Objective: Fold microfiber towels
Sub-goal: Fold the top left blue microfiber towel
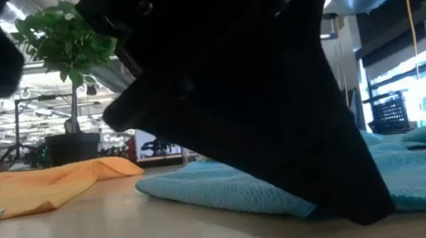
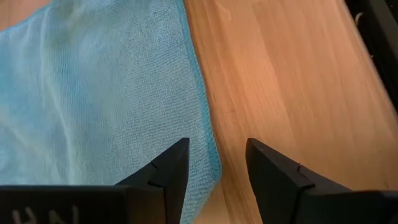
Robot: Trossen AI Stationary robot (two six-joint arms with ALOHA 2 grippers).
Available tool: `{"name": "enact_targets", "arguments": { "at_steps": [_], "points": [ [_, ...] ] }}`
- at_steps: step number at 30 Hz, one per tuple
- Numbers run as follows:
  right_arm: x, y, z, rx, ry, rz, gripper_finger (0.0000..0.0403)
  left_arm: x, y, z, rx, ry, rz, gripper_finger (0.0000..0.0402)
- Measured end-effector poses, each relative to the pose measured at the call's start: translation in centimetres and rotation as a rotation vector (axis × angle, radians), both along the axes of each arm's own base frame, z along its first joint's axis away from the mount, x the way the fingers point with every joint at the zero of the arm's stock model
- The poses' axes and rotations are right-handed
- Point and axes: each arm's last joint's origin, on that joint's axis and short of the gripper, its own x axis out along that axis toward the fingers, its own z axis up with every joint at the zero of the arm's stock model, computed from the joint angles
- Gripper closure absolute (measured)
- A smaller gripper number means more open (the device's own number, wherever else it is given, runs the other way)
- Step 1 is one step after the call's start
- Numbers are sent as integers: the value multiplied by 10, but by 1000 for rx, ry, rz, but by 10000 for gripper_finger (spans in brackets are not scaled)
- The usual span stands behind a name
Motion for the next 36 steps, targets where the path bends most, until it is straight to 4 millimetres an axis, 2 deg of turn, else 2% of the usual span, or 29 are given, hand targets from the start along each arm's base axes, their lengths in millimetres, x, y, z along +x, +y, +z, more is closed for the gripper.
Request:
{"name": "enact_targets", "arguments": {
  "at_steps": [9,17,22,31,36],
  "points": [
    [4,5,5,40,-58,8,233,3,8,0,49,-42,99,250],
    [4,5,5,72,-57,-18,233,6,15,0,20,-48,159,256],
    [6,9,9,165,-74,-38,233,6,15,0,-5,-56,190,291],
    [8,12,12,203,-98,-29,233,6,12,0,-64,-44,199,392],
    [9,11,12,187,-119,-41,233,6,12,0,-68,-43,198,395]
  ]
}}
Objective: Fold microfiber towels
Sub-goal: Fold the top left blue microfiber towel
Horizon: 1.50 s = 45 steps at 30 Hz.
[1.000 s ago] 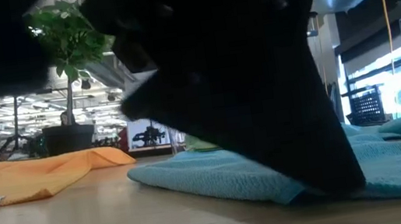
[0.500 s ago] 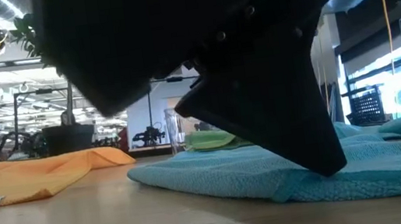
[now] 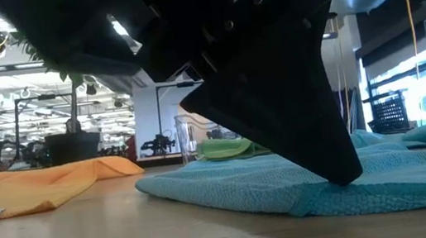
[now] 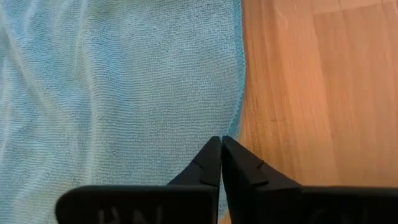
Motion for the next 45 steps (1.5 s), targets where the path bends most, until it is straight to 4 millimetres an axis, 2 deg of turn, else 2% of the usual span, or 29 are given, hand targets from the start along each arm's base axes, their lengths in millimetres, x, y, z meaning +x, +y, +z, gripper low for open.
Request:
{"name": "enact_targets", "arguments": {
  "at_steps": [4,13,23,38,45],
  "points": [
    [3,0,2,-9,-22,16,233,0,0,0,-1,0,0,400],
    [7,-3,0,-15,-27,6,233,-1,-3,-1,-80,55,-52,376],
    [10,-1,-29,-53,14,-2,233,-2,-4,-2,-99,69,-67,340],
    [10,-1,-30,-63,6,-1,233,-7,-1,-3,-77,119,-38,333],
    [10,-1,-31,-69,4,-3,233,-11,-6,0,-68,119,-54,333]
  ]
}}
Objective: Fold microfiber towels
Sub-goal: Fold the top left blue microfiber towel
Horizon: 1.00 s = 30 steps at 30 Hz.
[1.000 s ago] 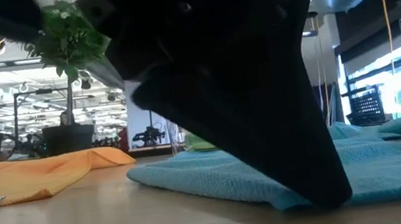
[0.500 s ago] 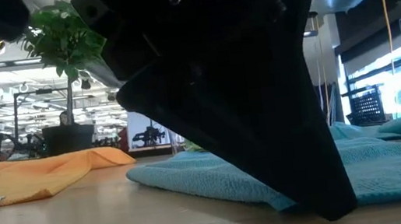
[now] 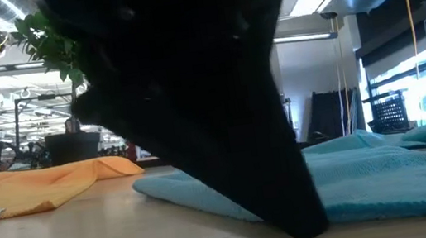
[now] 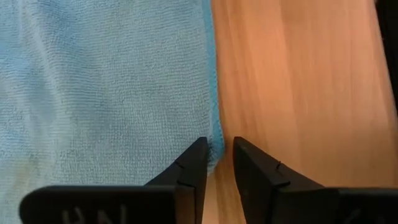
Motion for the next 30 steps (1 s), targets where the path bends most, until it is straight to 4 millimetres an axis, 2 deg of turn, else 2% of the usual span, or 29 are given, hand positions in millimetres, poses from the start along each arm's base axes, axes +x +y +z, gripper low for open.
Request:
{"name": "enact_targets", "arguments": {
  "at_steps": [12,17,25,30],
  "points": [
    [0,0,0,-2,0,-1,233,2,2,-3,6,-21,48,333],
    [0,0,0,-2,0,-1,233,4,4,-3,15,-34,77,348],
    [1,0,3,-45,-28,25,233,4,4,-3,8,-33,74,397],
    [10,5,15,-72,-91,30,233,5,3,0,-3,-58,77,395]
  ]
}}
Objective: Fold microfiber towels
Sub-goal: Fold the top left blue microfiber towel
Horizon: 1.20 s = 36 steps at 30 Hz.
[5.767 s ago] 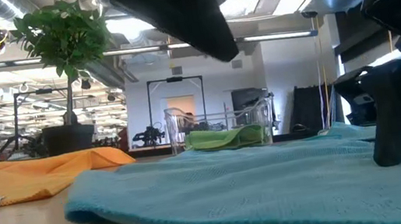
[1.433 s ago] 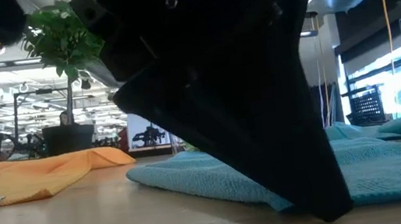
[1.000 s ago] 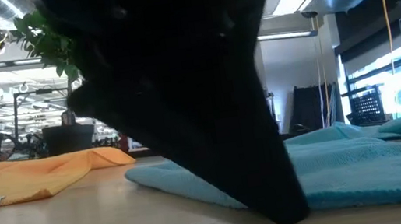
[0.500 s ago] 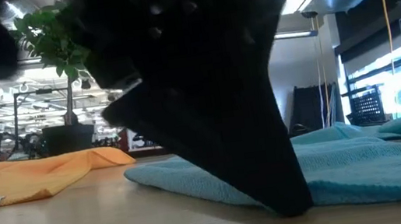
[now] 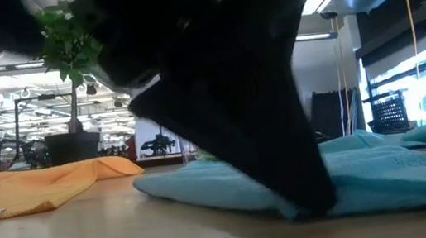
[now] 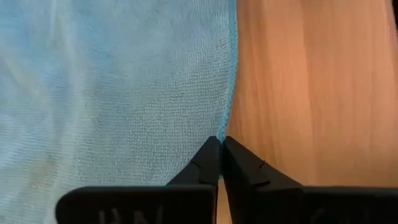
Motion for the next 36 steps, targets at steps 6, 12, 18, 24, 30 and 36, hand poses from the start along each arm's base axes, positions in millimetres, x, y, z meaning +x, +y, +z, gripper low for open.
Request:
{"name": "enact_targets", "arguments": {
  "at_steps": [6,12,18,24,30,36],
  "points": [
    [17,-8,5,-14,-21,-28,233,3,1,8,25,-47,19,399],
    [28,-19,5,-21,-25,-67,233,6,2,17,64,-87,46,400],
    [27,-19,6,-32,-37,-82,233,8,3,20,76,-100,51,400],
    [27,-16,8,-10,-67,-85,233,8,6,19,97,-90,58,400],
    [31,-19,10,-19,-101,-124,233,13,14,19,103,-93,79,398],
    [42,-33,10,-51,-100,-172,233,14,16,19,111,-91,74,398]
  ]
}}
